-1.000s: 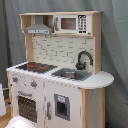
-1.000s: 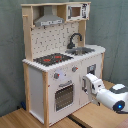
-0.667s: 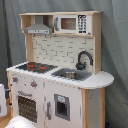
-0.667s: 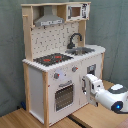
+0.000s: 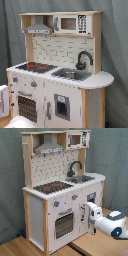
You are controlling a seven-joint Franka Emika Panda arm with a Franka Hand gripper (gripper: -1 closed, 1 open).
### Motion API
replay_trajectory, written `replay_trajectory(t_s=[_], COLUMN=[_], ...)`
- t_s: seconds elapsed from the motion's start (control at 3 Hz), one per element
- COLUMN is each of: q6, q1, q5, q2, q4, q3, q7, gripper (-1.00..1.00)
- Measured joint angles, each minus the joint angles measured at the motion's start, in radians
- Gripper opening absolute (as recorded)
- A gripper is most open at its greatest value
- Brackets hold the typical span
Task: Play with the kitchen
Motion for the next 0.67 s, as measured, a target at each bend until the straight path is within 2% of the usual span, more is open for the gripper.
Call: replay_trajectory(t_s=[0.67], q6=[0.219], q1=[-0.069], q5=[-0.001], q2=[0.0], q4=[-0.065], q3=[0.004], q7=[0.003], gripper=[1.0])
